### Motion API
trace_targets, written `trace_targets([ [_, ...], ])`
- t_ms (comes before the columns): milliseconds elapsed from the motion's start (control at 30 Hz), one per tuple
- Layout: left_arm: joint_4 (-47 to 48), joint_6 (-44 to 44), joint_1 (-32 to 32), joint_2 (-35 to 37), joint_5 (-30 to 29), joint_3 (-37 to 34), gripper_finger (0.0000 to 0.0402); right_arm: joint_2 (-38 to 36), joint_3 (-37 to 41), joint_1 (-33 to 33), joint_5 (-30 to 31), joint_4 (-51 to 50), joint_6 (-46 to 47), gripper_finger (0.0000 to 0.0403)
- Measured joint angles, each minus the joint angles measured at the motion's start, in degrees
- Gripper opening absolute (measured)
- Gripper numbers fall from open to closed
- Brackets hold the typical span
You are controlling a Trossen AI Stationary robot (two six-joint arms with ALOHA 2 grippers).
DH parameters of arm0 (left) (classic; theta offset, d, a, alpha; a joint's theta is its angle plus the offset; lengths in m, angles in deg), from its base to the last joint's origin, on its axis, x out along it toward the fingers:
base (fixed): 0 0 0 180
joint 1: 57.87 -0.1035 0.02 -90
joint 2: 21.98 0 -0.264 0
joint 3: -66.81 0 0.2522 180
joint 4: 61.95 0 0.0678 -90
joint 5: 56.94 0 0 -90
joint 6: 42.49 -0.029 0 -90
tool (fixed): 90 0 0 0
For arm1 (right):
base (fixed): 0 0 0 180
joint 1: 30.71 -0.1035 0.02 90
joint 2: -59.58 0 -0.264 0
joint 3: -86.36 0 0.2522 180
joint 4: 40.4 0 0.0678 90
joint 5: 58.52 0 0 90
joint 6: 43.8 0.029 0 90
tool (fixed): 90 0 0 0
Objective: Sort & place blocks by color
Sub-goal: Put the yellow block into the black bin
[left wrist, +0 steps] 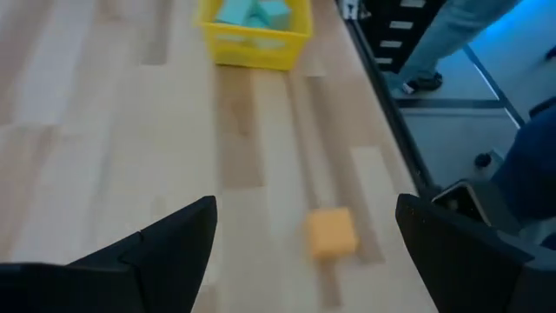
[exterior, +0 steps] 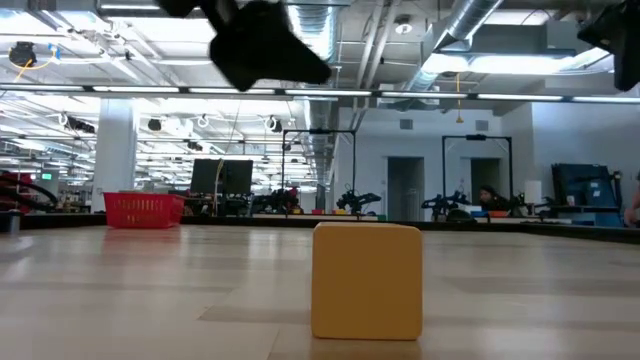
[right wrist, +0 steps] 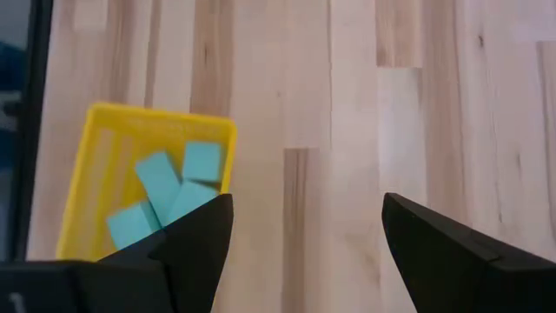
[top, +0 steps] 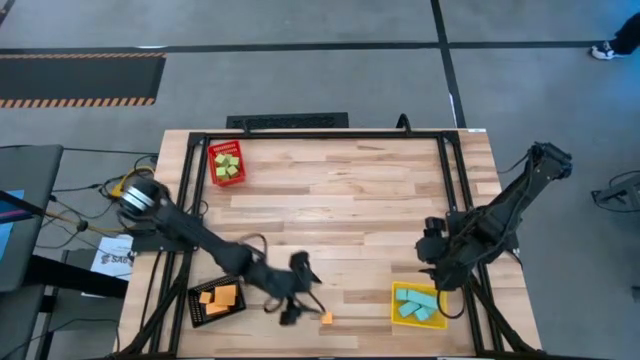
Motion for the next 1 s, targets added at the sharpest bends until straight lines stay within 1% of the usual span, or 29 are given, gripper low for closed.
trace_targets([
  [67, -0.13, 0.28, 1.0, -4.83, -1.22, 4.37, 0.0341, 0.02, 0.0, -0.49, -0.3, -1.16, -0.82, 0.0312],
  [167, 0.06, 0.44, 1.86, -10.37, -2.72, 9.09, 0.0341, 0.02, 0.0, -1.22, -1.43, -2.36, -0.78, 0.0312],
  [267, -0.05, 0.98, 1.97, -13.48, -3.4, 11.27, 0.0341, 0.02, 0.0, -2.17, -3.68, -2.88, -0.75, 0.0312],
  [400, -0.12, 2.22, 2.09, -16.57, -3.39, 11.64, 0.0341, 0.02, 0.0, -3.74, -5.01, -3.34, -0.14, 0.0312],
  [567, -1.73, 2.39, 3.44, -21.13, -0.74, 11.57, 0.0341, 0.02, 0.02, -5.65, -4.96, -3.61, 2.43, 0.0312],
  [733, -1.28, 3.34, 4.46, -22.82, -6.41, 11.51, 0.0341, 0.07, 0.02, -7.09, -4.69, -3.68, 4.74, 0.0312],
  [833, -1.37, 3.42, 4.46, -23.19, -9.4, 11.6, 0.0341, 0.09, 0.02, -7.68, -2.92, -3.67, 5.3, 0.0312],
  [933, -1.27, 3.59, 4.44, -23.55, -9.29, 11.53, 0.0335, 0.09, 0.02, -7.67, -1.45, -4.02, 5.32, 0.0312],
  [1000, -1.07, 3.91, 4.48, -23.64, -8.4, 11.53, 0.0321, 0.09, 0.04, -7.64, -1.28, -4.67, 5.32, 0.0312],
])
